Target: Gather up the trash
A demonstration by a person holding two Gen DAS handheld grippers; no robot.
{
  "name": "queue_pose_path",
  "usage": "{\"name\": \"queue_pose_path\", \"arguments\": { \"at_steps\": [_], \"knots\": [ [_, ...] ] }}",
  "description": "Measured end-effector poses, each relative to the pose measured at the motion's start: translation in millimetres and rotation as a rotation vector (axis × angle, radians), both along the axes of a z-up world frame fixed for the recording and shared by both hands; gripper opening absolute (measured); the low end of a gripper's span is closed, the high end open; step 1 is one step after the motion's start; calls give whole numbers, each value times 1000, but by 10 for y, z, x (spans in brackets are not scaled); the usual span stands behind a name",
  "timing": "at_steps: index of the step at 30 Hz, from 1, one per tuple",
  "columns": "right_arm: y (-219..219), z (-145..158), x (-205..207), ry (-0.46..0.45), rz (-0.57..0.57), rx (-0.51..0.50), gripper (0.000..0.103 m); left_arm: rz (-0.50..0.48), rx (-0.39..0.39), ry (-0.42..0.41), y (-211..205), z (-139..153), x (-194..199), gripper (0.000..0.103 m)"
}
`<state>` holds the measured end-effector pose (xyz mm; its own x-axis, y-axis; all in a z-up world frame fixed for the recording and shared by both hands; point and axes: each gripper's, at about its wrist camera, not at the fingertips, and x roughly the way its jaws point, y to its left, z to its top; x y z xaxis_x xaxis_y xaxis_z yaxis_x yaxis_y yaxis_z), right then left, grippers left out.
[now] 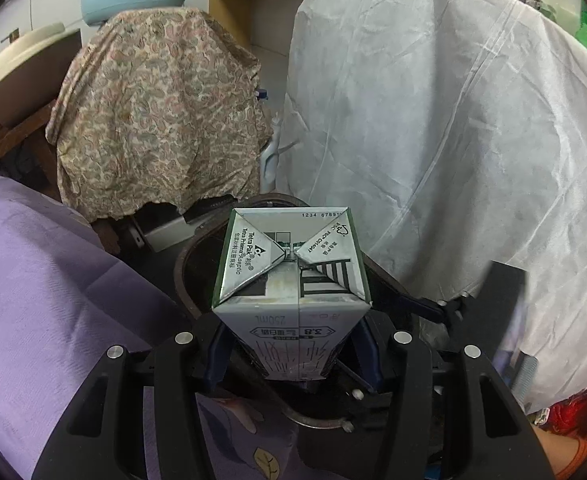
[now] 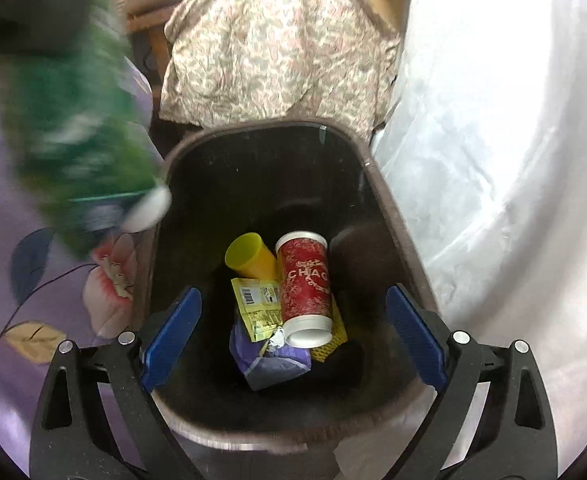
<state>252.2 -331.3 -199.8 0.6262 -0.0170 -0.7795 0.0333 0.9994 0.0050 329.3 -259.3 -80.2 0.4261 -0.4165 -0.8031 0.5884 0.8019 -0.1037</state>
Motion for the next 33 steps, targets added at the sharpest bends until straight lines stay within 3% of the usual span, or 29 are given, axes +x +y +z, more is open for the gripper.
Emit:
{"name": "queue_pose_path", "arguments": {
  "at_steps": [11,18,21,26,33],
  "knots": [
    [-285,197,-641,-75,-103,148,94,32,62,91,-479,-306,270,51],
    [-327,263,-878,-96,-139,155,94,72,86,185,-573,-614,396,51],
    [-343,277,-944,-106,-145,141,94,69,121,176,-625,-680,350,54],
    [-407,285,-1037,-113,-167,167,94,68,115,154,-652,-654,285,73],
    [-394,242,-1122,-102,-188,154,94,40,61,66,-565,-390,71,77]
  ]
}}
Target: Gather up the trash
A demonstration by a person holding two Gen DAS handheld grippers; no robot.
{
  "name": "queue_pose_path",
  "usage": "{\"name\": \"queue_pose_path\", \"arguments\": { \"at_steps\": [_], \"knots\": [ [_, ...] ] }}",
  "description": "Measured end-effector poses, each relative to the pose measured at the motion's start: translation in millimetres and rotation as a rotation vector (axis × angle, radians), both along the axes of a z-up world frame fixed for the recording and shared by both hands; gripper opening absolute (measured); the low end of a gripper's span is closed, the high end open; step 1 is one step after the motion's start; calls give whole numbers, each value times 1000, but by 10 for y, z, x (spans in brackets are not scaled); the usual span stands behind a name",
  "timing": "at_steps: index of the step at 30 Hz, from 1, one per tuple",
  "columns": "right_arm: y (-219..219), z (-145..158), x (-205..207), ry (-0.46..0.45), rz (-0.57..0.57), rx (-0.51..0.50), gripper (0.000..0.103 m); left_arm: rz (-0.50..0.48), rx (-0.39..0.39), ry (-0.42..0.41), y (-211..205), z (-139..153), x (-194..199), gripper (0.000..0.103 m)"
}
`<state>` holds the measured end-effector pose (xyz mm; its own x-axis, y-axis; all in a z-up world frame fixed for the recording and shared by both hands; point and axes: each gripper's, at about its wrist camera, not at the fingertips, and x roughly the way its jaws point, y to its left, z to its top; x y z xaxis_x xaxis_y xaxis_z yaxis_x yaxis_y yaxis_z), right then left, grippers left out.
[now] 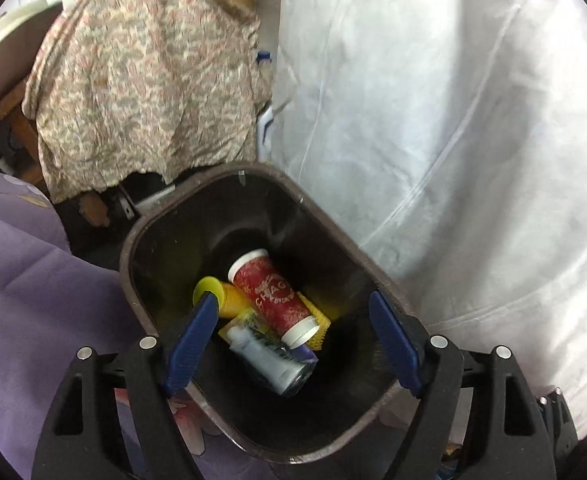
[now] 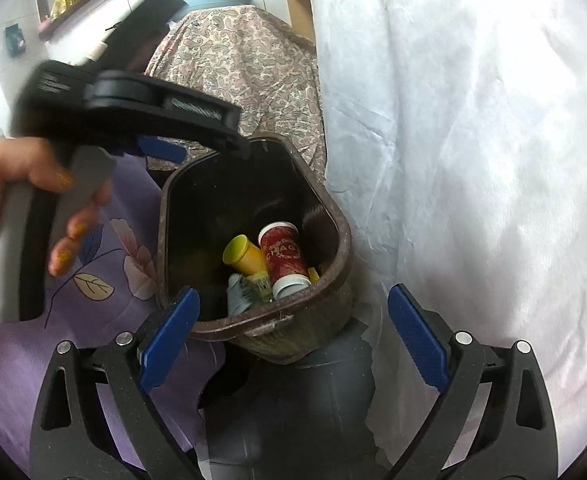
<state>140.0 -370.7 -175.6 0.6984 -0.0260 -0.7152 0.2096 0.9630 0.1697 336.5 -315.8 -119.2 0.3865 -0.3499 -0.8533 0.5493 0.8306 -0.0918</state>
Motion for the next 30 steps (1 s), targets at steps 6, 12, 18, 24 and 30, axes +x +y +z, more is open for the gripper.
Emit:
{"name": "queue_pose_path", "arguments": {
  "at_steps": [6,12,18,24,30],
  "knots": [
    [4,98,-113,-17,-24,-19,94,28,-104,-142,404,469,-362,86],
    [134,268,-242,-48,-15,-61,94,54,-203,-251,1046,931,-841,94],
    [391,630,-426,-144,24,-84,95,122,-221,-388,1762,1219,-1423,97],
    [797,1145,-768,-306,93,-93,97,249,-254,-483,2455,1376,-2007,97],
    [1198,1475,-1128,-420,190,-96,97,375,-277,-547,2943,1308,-2523,97]
  ]
}}
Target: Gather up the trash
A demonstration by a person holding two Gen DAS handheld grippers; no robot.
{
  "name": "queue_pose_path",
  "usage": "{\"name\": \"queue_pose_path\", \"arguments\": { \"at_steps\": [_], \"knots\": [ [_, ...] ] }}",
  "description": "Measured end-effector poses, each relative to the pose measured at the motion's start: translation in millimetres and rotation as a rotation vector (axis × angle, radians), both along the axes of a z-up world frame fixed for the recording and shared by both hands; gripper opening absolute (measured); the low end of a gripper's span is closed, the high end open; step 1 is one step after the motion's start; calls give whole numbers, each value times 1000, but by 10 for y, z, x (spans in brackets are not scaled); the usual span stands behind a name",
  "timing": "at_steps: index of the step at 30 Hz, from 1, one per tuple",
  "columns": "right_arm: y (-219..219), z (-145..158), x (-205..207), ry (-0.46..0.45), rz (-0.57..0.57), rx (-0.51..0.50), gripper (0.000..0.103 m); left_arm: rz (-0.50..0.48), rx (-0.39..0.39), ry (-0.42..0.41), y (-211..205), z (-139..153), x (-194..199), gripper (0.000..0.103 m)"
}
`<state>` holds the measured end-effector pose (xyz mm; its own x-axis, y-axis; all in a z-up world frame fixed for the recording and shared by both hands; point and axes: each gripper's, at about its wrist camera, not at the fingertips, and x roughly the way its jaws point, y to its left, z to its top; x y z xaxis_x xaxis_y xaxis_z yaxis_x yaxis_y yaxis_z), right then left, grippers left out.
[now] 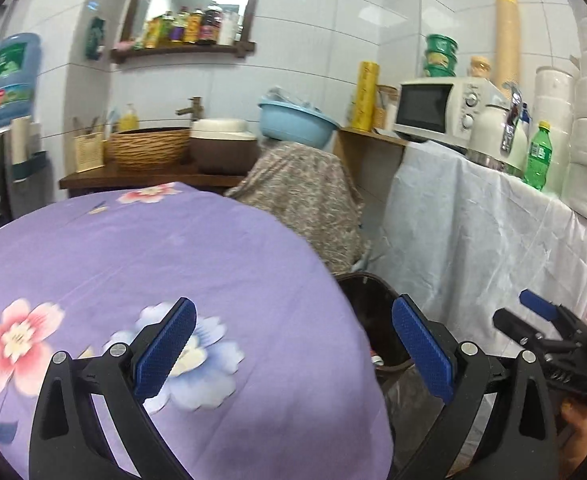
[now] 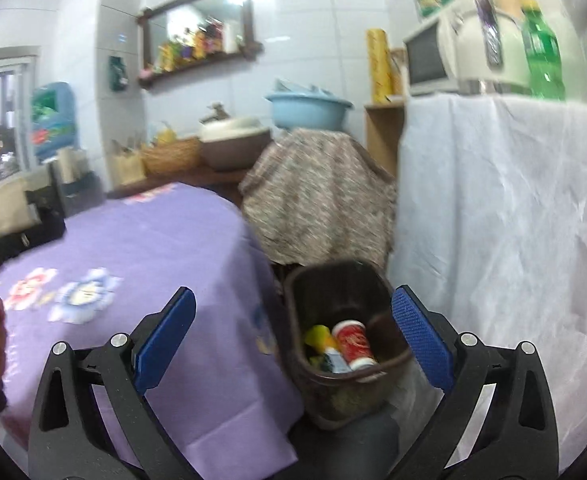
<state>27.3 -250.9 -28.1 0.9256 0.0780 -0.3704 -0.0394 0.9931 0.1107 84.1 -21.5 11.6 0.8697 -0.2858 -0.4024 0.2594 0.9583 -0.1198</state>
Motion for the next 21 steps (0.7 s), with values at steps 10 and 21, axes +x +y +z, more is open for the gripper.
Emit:
{"name": "queue_pose_path", "arguments": {
  "at_steps": [10,21],
  "knots": [
    [594,136,-459,-94,115,-100,97,151,-4,-163,264,12,-609,97],
    [615,197,-732,-157,185,-33,97,219,60,-258,247,32,-929,97]
  ]
}}
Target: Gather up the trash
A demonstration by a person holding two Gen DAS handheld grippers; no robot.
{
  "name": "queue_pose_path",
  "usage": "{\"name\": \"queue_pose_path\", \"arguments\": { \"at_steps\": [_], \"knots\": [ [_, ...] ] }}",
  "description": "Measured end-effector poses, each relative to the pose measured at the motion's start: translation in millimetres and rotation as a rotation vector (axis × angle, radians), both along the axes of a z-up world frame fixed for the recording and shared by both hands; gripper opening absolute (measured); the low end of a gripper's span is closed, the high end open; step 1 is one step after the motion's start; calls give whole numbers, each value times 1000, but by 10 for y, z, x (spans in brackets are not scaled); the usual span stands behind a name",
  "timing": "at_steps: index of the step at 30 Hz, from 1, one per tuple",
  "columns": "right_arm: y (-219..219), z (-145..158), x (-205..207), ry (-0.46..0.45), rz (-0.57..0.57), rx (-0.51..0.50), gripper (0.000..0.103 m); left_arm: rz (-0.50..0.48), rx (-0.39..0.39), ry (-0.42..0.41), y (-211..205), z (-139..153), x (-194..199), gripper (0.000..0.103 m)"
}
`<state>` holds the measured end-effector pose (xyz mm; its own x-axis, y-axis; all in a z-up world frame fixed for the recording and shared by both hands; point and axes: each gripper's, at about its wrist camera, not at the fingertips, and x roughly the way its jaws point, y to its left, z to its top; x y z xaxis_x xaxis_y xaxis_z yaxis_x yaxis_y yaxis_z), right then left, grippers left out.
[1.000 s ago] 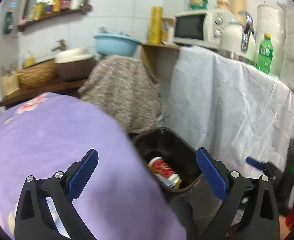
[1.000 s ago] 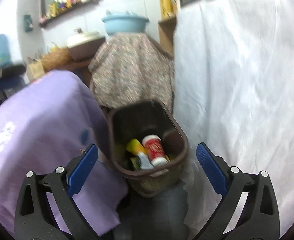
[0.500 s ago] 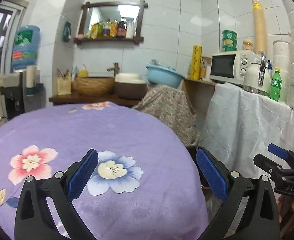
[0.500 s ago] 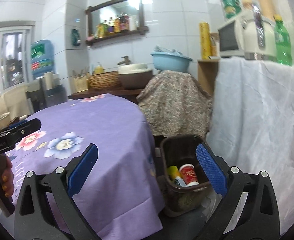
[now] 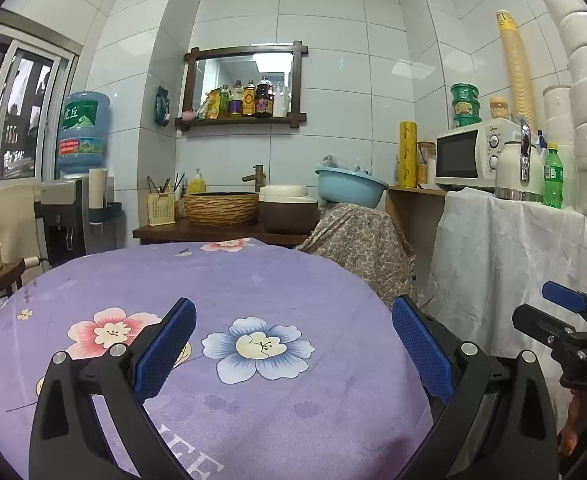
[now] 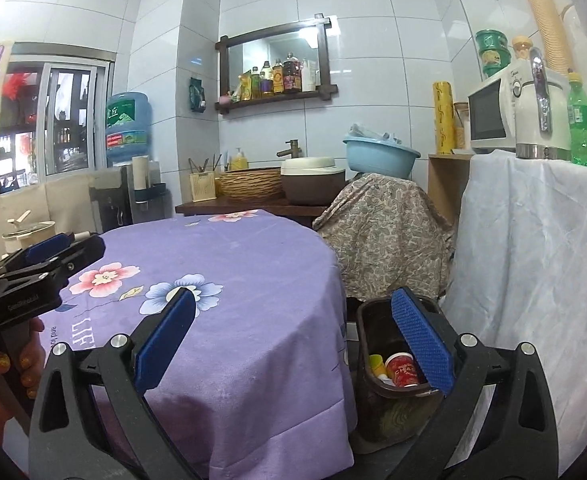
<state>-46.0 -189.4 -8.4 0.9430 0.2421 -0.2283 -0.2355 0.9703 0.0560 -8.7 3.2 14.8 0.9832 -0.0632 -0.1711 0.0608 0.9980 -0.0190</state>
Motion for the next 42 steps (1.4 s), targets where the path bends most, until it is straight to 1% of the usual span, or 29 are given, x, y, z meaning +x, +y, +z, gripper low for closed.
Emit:
{"name": "queue_pose_path", "arguments": {
  "at_steps": [5,8,13,16,26,42],
  "knots": [
    [-18,9,-22,-6,9,27,97,-2,-5,6,-9,4,-29,97],
    [-12,17,-28,-9,5,20,97,-6,-13,4,-4,15,-39,97],
    [-8,18,-38,-13,0,19,97,-14,5,-8,-26,34,-60,97],
    [-5,14,-41,-11,0,19,97,-13,1,-14,-37,35,-68,97],
    [-6,-3,-35,-4,-2,19,97,-11,-18,8,-14,25,-53,97],
    [-41,-58,10,20,-2,26,97,-17,-1,19,-78,38,-41,97]
  ]
}}
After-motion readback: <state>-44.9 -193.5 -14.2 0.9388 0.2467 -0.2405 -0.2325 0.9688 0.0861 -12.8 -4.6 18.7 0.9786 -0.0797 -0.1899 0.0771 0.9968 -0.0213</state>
